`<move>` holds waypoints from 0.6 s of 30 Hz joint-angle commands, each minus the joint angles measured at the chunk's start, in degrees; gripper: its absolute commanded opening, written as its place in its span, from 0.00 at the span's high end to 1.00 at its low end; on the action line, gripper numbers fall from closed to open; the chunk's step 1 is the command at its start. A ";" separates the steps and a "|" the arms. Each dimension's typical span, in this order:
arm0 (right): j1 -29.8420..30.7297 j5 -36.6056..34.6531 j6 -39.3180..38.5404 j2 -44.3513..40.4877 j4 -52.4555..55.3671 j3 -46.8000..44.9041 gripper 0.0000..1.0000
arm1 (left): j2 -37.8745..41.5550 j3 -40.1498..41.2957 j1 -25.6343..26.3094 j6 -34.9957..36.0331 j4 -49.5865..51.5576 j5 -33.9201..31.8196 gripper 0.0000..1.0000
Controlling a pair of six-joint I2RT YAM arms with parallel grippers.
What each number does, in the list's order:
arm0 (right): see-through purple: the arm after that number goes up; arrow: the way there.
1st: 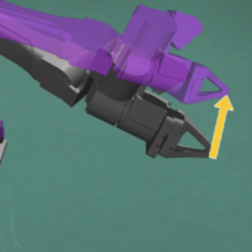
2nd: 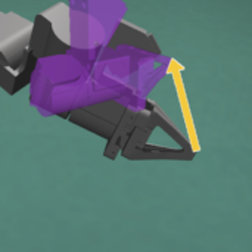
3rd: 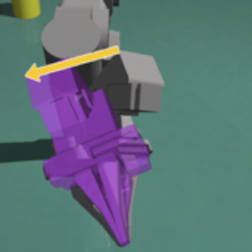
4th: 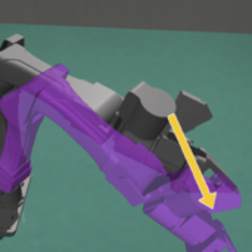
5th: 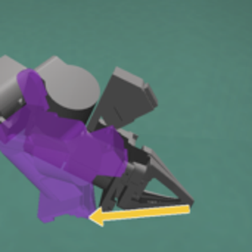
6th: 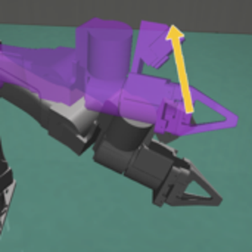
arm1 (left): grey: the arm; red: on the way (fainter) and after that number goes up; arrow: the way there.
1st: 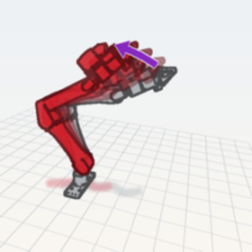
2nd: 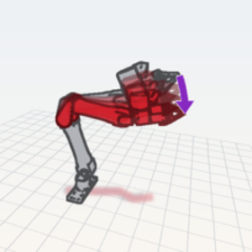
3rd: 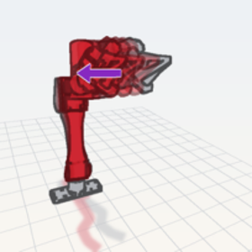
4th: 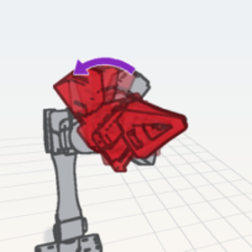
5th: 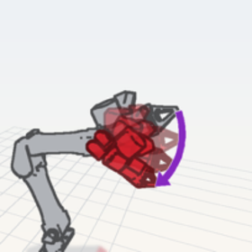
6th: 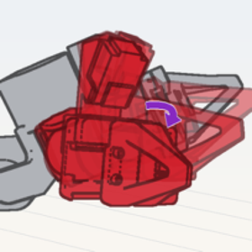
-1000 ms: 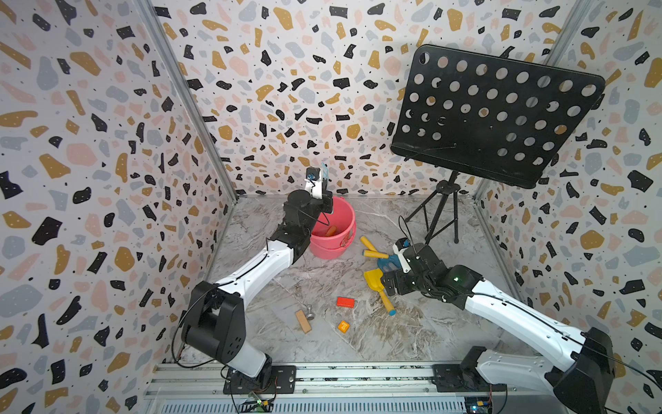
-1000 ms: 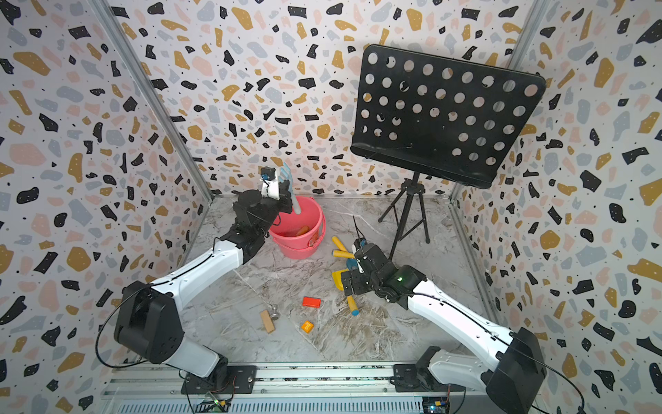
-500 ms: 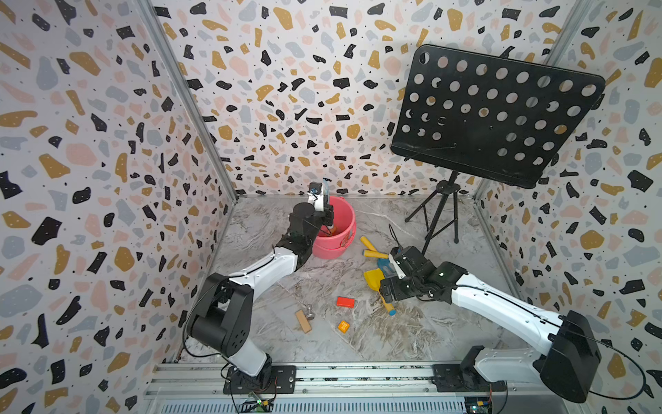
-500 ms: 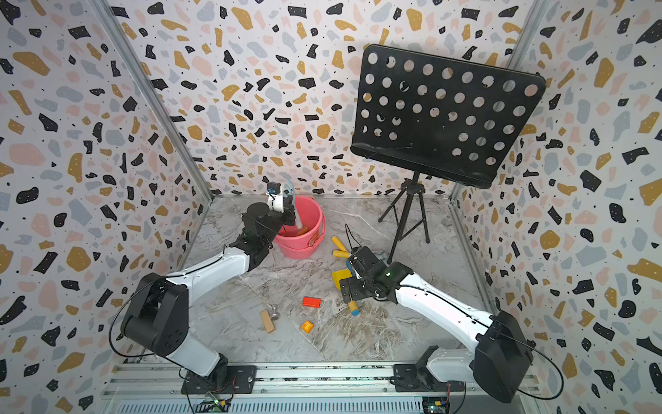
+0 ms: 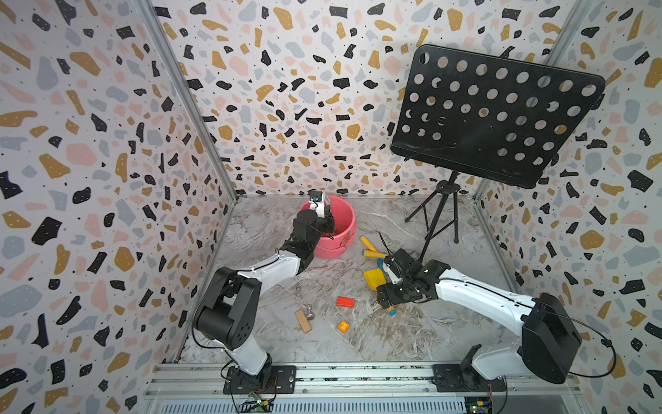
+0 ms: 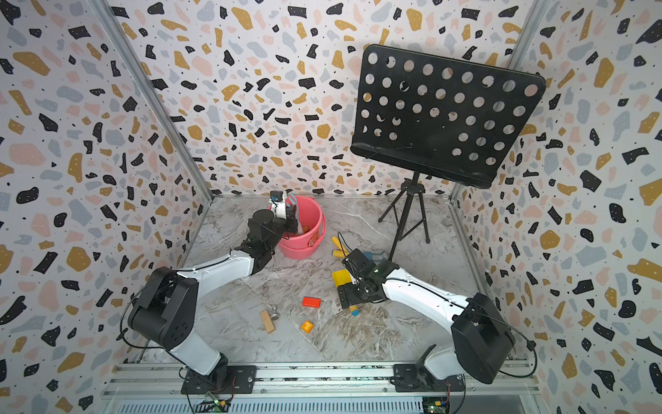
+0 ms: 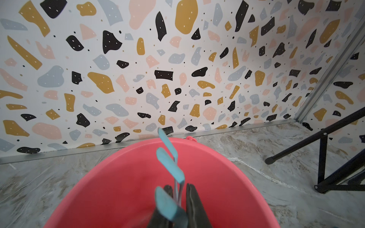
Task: Organize the gardening tools
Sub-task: Place the gardening tool in the container, then pick up the gardening tool from the center of the board.
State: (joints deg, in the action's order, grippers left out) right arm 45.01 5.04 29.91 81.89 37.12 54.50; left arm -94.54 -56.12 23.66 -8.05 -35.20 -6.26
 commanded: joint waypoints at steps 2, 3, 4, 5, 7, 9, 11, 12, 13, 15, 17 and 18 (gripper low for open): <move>0.37 2.12 0.75 1.51 2.23 2.10 0.08 | 0.08 0.59 -0.43 -1.43 -2.82 0.18 0.71; 0.42 2.31 0.86 1.97 2.29 2.10 0.08 | 0.35 0.72 -0.38 -1.51 -2.60 0.05 0.68; 0.47 2.34 0.92 2.37 2.37 2.10 0.09 | 0.78 0.79 -0.37 -1.62 -2.34 -0.04 0.66; 0.58 2.41 1.01 2.73 2.42 2.15 0.09 | 1.08 0.78 -0.38 -1.65 -2.06 -0.17 0.63; 0.68 2.79 1.12 3.72 2.75 2.27 0.11 | 2.29 0.68 -0.38 -1.61 -0.87 -0.47 0.58; 0.75 3.23 1.19 4.52 2.99 2.28 0.12 | 3.36 0.66 -0.37 -1.69 0.09 -0.66 0.55; 0.76 3.69 1.12 5.24 3.03 2.28 0.14 | 4.85 0.53 -0.40 -1.77 1.17 -0.85 0.51; 0.73 3.81 1.11 5.56 3.04 2.21 0.15 | 5.50 0.63 -0.37 -1.83 1.60 -0.86 0.49; 0.77 3.91 1.08 5.83 2.93 2.13 0.16 | 6.17 0.64 -0.41 -1.94 2.07 -0.92 0.46; 0.80 4.01 1.00 6.15 2.70 2.02 0.18 | 7.48 0.80 -0.43 -2.36 2.93 -1.16 0.42; 0.79 4.14 0.87 6.46 2.54 1.93 0.21 | 8.89 0.98 -0.43 -2.88 4.24 -1.45 0.34; 0.92 4.18 0.84 6.65 2.50 1.93 0.22 | 9.60 0.96 -0.41 -3.34 4.90 -1.53 0.29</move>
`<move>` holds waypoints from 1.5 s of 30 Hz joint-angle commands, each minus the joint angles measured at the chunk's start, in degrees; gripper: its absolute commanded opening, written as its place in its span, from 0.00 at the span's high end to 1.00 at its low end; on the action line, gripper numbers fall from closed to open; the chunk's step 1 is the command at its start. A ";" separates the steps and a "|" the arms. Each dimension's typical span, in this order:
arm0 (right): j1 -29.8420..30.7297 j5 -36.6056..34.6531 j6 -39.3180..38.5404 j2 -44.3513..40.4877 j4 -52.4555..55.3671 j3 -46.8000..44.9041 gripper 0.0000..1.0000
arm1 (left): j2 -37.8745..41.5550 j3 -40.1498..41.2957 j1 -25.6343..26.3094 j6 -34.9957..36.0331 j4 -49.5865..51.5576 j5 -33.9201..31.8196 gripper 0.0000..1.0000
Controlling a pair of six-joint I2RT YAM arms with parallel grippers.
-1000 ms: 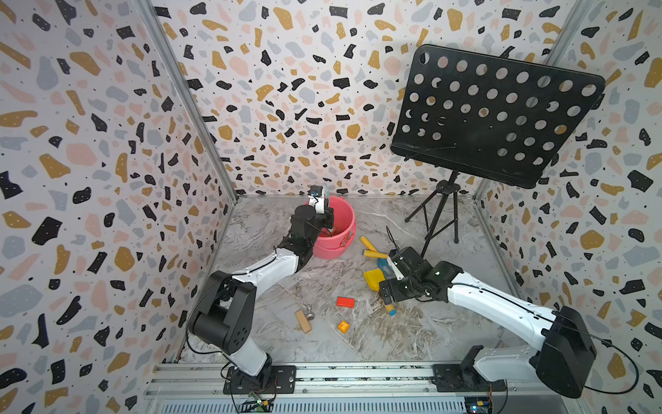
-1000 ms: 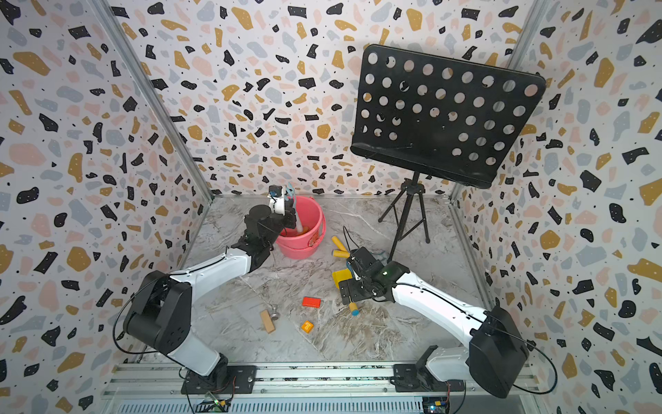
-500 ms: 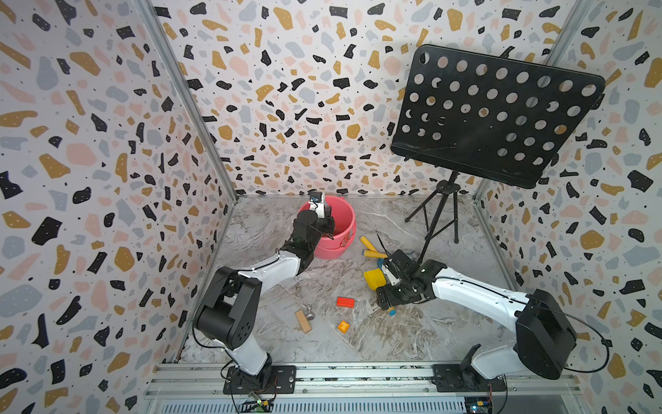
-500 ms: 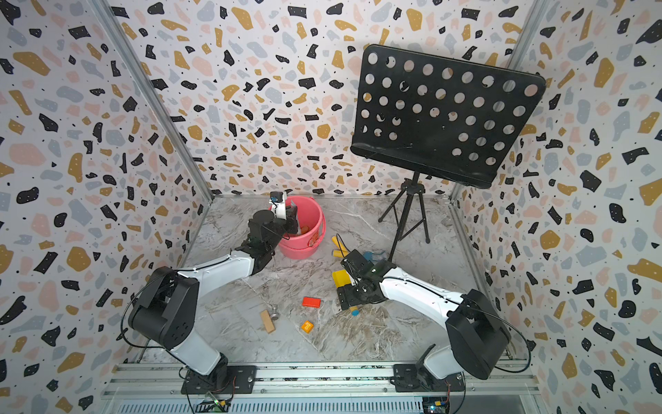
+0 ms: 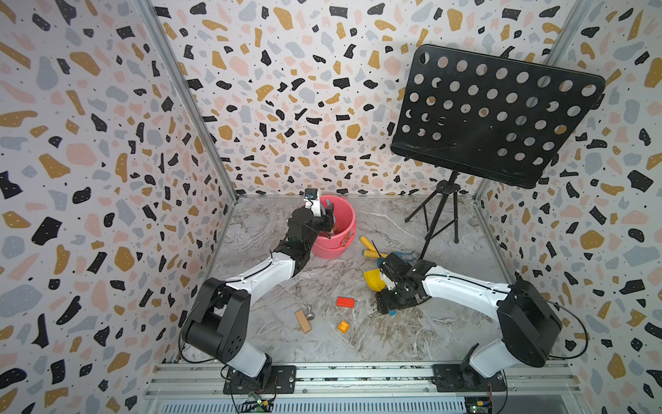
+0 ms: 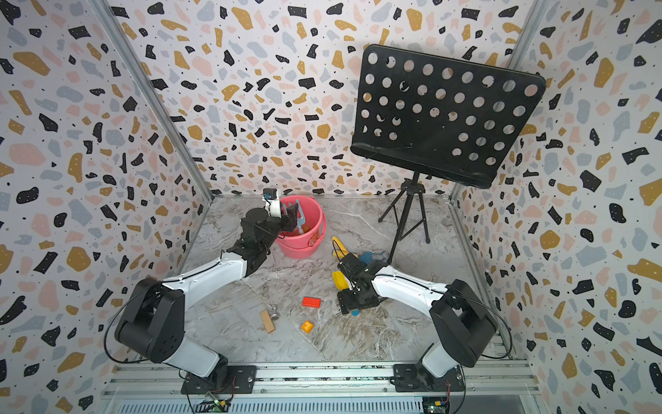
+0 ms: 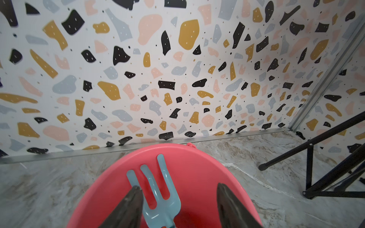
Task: Organize the gardening tools
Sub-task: Pick up the gardening tool from the center of the board.
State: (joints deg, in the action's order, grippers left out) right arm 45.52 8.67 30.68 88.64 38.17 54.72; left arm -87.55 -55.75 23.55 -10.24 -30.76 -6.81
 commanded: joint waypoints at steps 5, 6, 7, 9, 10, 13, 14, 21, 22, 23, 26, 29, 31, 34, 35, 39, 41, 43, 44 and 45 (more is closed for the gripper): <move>0.47 0.93 -0.33 1.31 0.70 1.54 0.28 | 6.32 0.64 -0.28 -3.34 5.19 -1.64 0.00; 0.58 0.92 -0.37 1.81 0.58 1.61 0.29 | 7.17 0.58 -0.31 -4.02 6.42 -1.80 0.00; 0.58 0.91 -0.37 2.25 0.42 1.64 0.30 | 8.00 0.47 -0.30 -4.63 7.65 -1.85 0.00; 0.57 0.83 -0.36 3.01 0.19 1.62 0.31 | 9.38 -0.06 -0.31 -6.18 10.76 -1.27 0.01; 0.59 0.78 -0.35 3.36 0.01 1.62 0.32 | 10.06 -0.40 -0.32 -6.78 12.12 -0.82 0.01; 0.63 0.37 -0.37 3.97 -0.41 1.66 0.35 | 11.88 -0.98 -0.29 -8.77 16.74 -0.05 0.00; 0.71 0.14 -0.36 4.11 -0.46 1.70 0.37 | 12.50 -1.02 -0.31 -9.52 18.22 -0.05 0.00; 0.88 -1.59 -0.47 5.06 -1.04 1.87 0.46 | 17.09 -0.16 -0.31 -14.38 25.92 1.64 0.00; 0.90 -1.71 -0.61 5.29 -1.12 1.96 0.48 | 17.73 0.21 -0.30 -14.94 26.39 1.82 0.01; 0.95 -1.87 -0.63 5.51 -1.18 2.05 0.50 | 18.32 0.61 -0.36 -15.58 27.09 1.92 0.00; 0.95 -2.35 -0.80 5.98 -1.34 2.31 0.56 | 19.93 1.80 -0.34 -17.18 28.92 2.34 0.00; 0.99 -2.56 -1.17 6.15 -1.39 2.41 0.68 | 21.25 2.92 -0.35 -18.65 30.57 2.62 0.01; 1.13 -2.81 -1.35 5.70 -1.19 2.24 0.74 | 21.89 3.61 -0.30 -19.55 31.67 2.84 0.01; 1.09 -3.39 -1.91 4.46 -1.11 1.54 0.78 | 22.78 4.44 -0.38 -20.61 32.82 3.24 0.00; 1.10 -3.58 -2.08 3.71 -1.09 1.20 0.79 | 23.04 4.62 -0.33 -21.03 33.17 3.29 0.00; 1.17 -3.83 -2.85 0.87 -1.55 -0.50 0.82 | 23.47 4.94 -0.35 -22.15 34.66 4.51 0.00; 1.21 -3.72 -3.18 -0.93 -2.20 -1.46 0.83 | 23.62 4.86 -0.30 -22.52 35.41 5.45 0.01; 1.16 -3.39 -3.61 -2.51 -3.08 -2.38 0.84 | 23.86 4.65 -0.31 -22.77 36.43 6.46 0.01; 1.15 -3.25 -3.75 -3.39 -3.37 -2.90 0.85 | 23.95 4.60 -0.27 -22.89 36.85 6.94 0.00; 1.15 -3.11 -3.96 -4.22 -3.73 -3.33 0.86 | 24.08 4.59 -0.30 -23.11 37.30 7.52 0.00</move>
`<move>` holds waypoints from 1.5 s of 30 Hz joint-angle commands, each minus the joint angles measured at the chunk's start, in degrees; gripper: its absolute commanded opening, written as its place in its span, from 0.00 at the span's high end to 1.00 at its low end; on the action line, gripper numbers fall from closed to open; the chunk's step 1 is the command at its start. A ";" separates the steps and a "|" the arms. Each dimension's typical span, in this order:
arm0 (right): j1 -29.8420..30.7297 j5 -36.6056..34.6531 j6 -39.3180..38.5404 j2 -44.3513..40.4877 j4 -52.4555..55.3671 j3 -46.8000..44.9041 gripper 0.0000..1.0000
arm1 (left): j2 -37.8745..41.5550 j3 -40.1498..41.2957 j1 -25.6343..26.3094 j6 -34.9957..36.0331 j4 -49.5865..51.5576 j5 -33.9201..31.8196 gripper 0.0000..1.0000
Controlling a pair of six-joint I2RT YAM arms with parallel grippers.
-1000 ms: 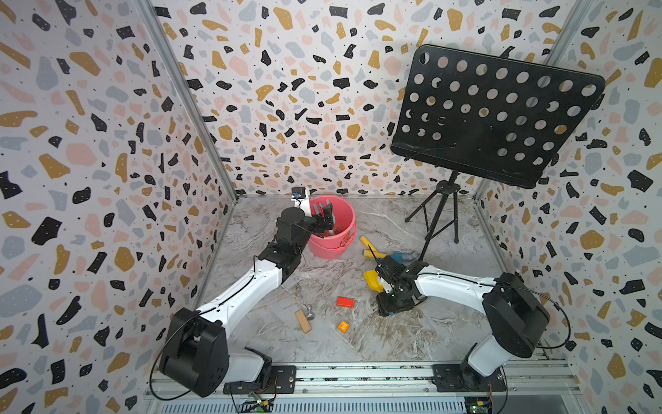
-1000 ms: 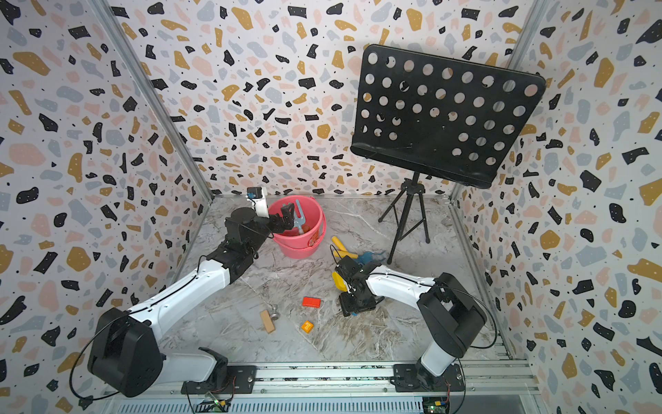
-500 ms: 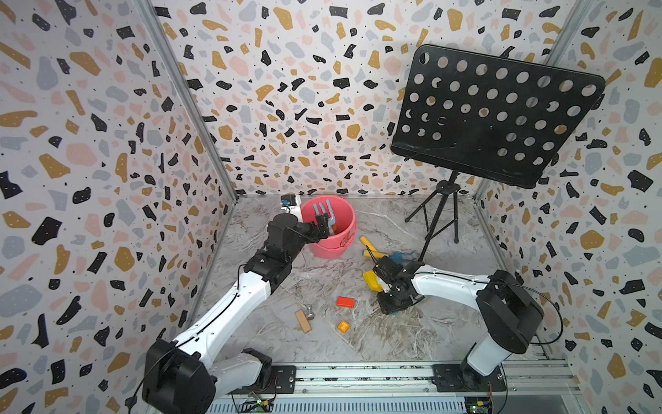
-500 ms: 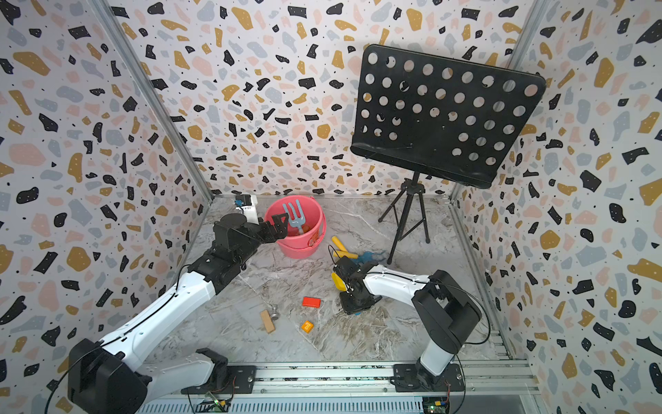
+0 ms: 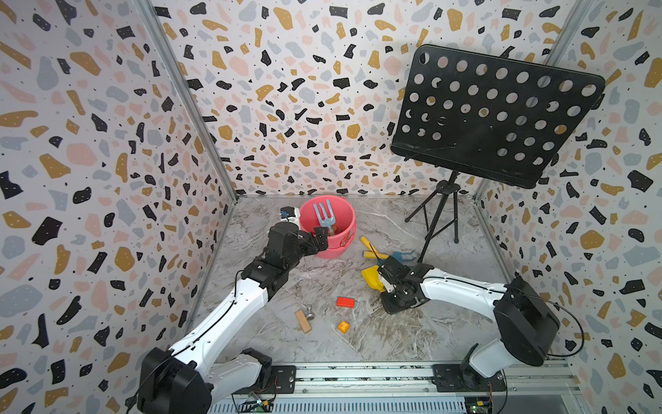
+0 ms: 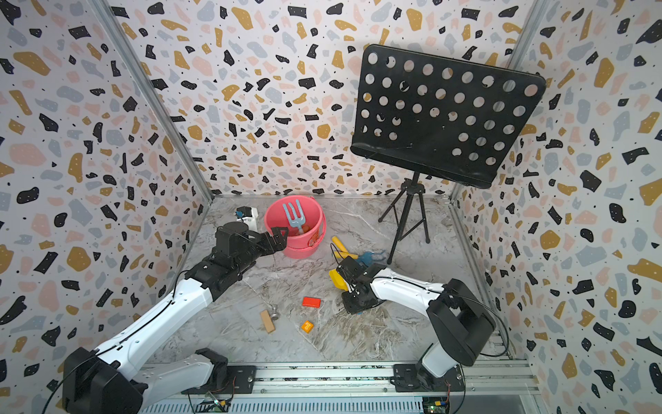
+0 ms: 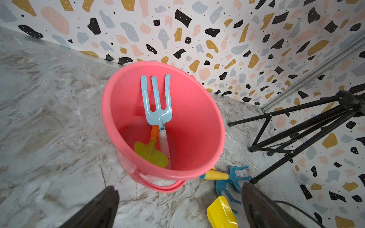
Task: Organize the gardening tools
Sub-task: Pick up the gardening tool from the center of the board.
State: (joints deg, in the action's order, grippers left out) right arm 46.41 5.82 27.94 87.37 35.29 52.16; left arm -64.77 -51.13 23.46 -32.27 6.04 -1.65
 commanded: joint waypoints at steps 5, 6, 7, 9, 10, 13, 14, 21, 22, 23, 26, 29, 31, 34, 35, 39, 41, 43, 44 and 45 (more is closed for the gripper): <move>0.27 0.49 -2.45 -8.05 -3.20 -3.33 0.86 | 1.79 0.21 -0.21 -1.89 2.10 5.31 0.01; 0.26 0.36 -2.80 -9.02 -3.57 -3.69 0.86 | 1.88 0.20 -0.20 -2.05 2.20 6.05 0.00; 0.32 0.14 -3.19 -10.06 -3.82 -3.97 0.87 | 2.05 0.24 -0.22 -2.34 2.34 6.86 0.01; 0.26 -0.54 -3.94 -11.93 -4.32 -4.33 0.87 | 2.27 0.23 -0.26 -2.76 2.39 8.67 0.01; 0.26 -1.01 -4.35 -12.62 -4.60 -4.49 0.87 | 2.31 0.18 -0.21 -2.91 2.32 9.21 0.01; 0.26 -2.29 -5.64 -14.81 -6.80 -5.27 0.87 | 2.32 0.21 -0.26 -3.81 1.93 11.69 0.01; 0.33 -2.93 -6.06 -15.52 -7.78 -5.63 0.88 | 2.32 0.29 -0.18 -4.28 1.68 12.81 0.01; 0.29 -5.06 -8.79 -17.92 -11.52 -6.22 0.90 | 0.93 -1.24 -0.18 -4.94 1.08 20.34 0.01; 0.30 -5.46 -9.43 -18.24 -12.08 -6.24 0.91 | 0.72 -1.49 -0.17 -5.00 1.08 21.36 0.01; 0.27 -5.74 -10.33 -18.74 -12.71 -6.28 0.91 | 0.44 -1.82 -0.12 -5.10 1.08 22.41 0.01; 0.26 -6.39 -12.05 -19.69 -14.15 -6.37 0.92 | -0.19 -2.73 0.28 -5.02 1.50 24.45 0.01; 0.27 -6.96 -13.64 -20.85 -15.16 -6.38 0.92 | -1.12 -4.18 1.01 -4.41 3.60 24.97 0.01; 0.31 -7.20 -14.46 -21.65 -15.73 -6.52 0.92 | -2.02 -5.48 1.68 -3.44 5.20 25.35 0.01; 0.27 -7.23 -15.29 -22.84 -16.63 -6.84 0.91 | -4.06 -8.01 3.07 -1.24 8.94 25.98 0.00; 0.30 -7.17 -15.55 -23.29 -16.96 -6.93 0.91 | -4.68 -8.82 3.53 -0.49 9.85 26.10 0.00; 0.33 -6.08 -16.65 -24.93 -17.80 -7.08 0.90 | -7.51 -11.36 5.35 1.14 11.56 27.34 0.00; 0.27 -5.04 -17.31 -25.56 -18.22 -7.14 0.90 | -8.96 -12.50 6.19 1.35 11.42 28.47 0.00; 0.34 -3.97 -17.75 -26.11 -18.81 -7.32 0.89 | -10.35 -13.55 7.02 1.58 11.13 29.68 0.00; 0.32 -3.51 -17.88 -26.33 -19.04 -7.38 0.89 | -10.97 -14.04 7.30 1.60 10.92 30.29 0.00; 0.29 -3.15 -17.95 -26.48 -19.32 -7.36 0.89 | -11.51 -14.42 7.63 1.55 10.68 30.78 0.00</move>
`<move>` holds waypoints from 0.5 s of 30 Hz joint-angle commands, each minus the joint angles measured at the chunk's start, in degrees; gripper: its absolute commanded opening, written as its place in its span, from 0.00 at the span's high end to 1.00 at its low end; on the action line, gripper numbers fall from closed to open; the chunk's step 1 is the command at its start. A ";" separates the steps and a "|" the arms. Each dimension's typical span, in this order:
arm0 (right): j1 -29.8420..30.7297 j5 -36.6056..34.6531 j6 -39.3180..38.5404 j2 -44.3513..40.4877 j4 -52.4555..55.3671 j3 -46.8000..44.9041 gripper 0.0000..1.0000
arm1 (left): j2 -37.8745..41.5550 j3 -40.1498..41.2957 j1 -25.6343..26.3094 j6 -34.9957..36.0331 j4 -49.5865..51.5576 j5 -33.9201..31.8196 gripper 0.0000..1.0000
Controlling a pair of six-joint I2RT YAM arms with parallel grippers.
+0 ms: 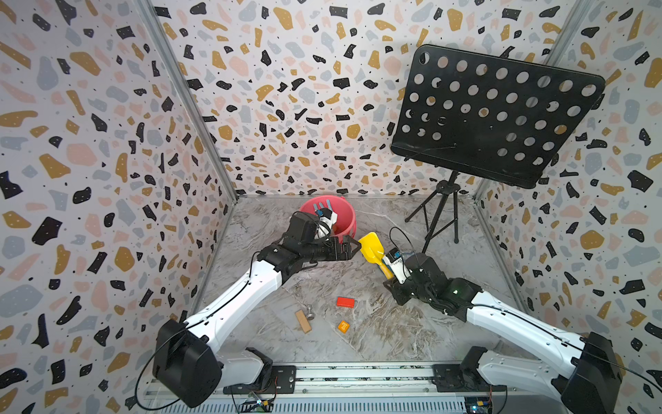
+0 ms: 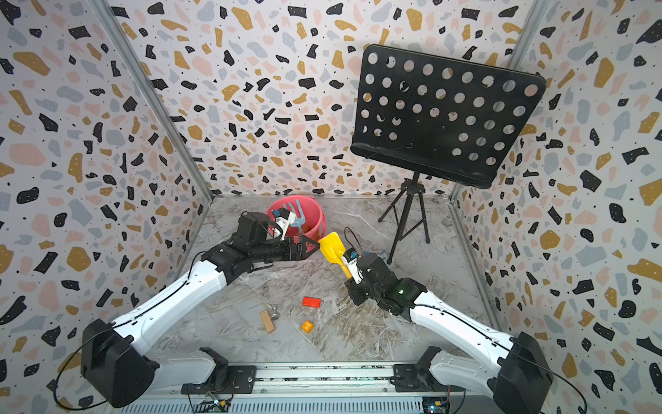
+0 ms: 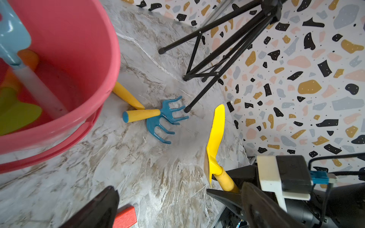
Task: Organize the gardening tools
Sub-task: Pick up the gardening tool from the center of the board.
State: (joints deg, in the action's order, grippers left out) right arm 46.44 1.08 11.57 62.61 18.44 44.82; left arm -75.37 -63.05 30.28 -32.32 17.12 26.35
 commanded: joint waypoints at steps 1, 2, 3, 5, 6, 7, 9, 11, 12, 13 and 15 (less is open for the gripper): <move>0.24 1.94 -1.71 -1.82 -2.58 -0.07 0.88 | -1.42 -2.78 1.01 1.49 -0.73 3.31 0.00; 0.30 2.44 -1.85 -1.91 -2.75 -0.20 0.88 | -1.85 -2.87 1.15 1.19 -1.10 3.80 0.00; 0.24 2.96 -1.90 -2.00 -3.04 -0.29 0.88 | -2.04 -2.76 1.22 0.86 -1.97 4.25 0.00; 0.28 4.23 -1.91 -2.13 -3.58 -0.62 0.88 | -2.37 -2.46 1.34 0.00 -3.57 5.29 0.01; 0.31 4.84 -1.98 -2.20 -3.90 -0.80 0.88 | -2.56 -2.32 1.35 -0.29 -4.13 5.75 0.03; 0.32 5.32 -1.99 -2.23 -4.16 -0.91 0.87 | -2.79 -2.22 1.43 -0.48 -4.73 6.20 0.05; 0.29 6.34 -2.16 -2.31 -4.48 -0.97 0.87 | -3.29 -2.09 1.53 -1.02 -5.72 6.91 0.13; 0.24 6.94 -2.21 -2.32 -4.61 -0.83 0.86 | -3.73 -1.99 1.63 -1.62 -5.87 7.68 0.22; 0.24 7.12 -2.25 -2.24 -4.63 -0.72 0.86 | -3.99 -2.00 1.69 -1.80 -7.57 8.13 0.27; 0.25 7.28 -2.26 -2.23 -4.68 -0.66 0.86 | -4.18 -2.04 1.73 -2.07 -8.14 8.53 0.34; 0.28 7.41 -2.26 -2.06 -4.59 -0.58 0.85 | -4.44 -2.16 1.87 -2.30 -8.71 8.88 0.47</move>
State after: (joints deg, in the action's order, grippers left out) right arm 46.44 7.18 10.07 61.84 15.75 43.53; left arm -79.57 -63.81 31.68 -34.33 12.80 33.06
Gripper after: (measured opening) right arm 0.278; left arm 0.541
